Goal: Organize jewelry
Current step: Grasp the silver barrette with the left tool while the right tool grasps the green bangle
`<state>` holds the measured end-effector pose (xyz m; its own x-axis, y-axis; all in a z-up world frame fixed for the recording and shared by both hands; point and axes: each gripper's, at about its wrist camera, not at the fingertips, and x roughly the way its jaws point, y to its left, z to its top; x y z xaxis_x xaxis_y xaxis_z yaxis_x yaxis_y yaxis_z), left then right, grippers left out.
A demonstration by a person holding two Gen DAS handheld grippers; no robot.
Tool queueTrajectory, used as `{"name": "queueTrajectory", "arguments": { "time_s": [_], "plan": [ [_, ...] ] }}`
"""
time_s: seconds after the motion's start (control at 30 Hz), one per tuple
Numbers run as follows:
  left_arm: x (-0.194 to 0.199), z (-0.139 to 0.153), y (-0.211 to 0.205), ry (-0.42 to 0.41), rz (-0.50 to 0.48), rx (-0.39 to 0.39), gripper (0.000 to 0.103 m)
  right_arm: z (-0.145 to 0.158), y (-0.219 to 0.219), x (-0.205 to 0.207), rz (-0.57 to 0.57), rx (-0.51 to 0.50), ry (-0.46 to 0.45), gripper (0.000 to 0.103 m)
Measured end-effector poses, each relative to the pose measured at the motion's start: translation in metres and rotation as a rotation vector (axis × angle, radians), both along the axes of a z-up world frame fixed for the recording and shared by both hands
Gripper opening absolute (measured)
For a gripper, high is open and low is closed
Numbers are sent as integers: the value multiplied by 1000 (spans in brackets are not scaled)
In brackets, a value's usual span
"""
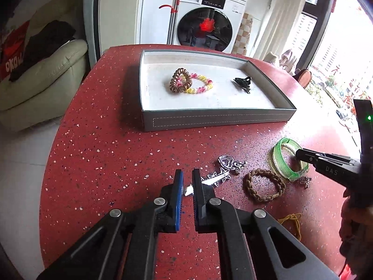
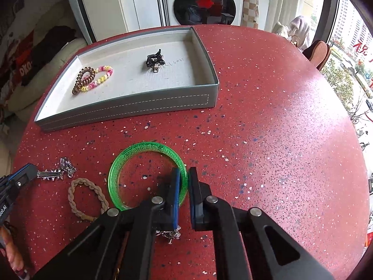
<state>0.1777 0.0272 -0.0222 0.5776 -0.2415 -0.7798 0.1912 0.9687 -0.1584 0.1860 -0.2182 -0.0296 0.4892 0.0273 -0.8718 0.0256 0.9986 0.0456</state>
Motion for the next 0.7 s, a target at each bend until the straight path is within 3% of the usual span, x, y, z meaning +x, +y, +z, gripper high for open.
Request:
{"name": "queueTrajectory", "arguments": {
  "time_s": [0.2,0.33,0.4,0.43,0.47,0.53,0.7],
  "plan": [
    [-4,5,-3,-22,-104,30,26,6,-6,-1,-6,30,-8,8],
    [-14,19,-12,-134,-217,108,26,10,-8,-3,-3,62,-9,8],
    [-14,19,-17,-129,-281,177,41,14,-8,-7,0,74,-15,8],
    [-13,19,-19,-124,-309,196,80,16,-8,-9,1,78,-20,8],
    [-14,19,-20,-131,-331,209,103,18,-8,-10,2,80,-25,8],
    [-18,22,-21,-181,-367,236,103,22,-6,-12,7,89,-31,8],
    [-6,11,-28,-153,-449,306,103,29,3,-18,29,98,-44,8]
  ]
}}
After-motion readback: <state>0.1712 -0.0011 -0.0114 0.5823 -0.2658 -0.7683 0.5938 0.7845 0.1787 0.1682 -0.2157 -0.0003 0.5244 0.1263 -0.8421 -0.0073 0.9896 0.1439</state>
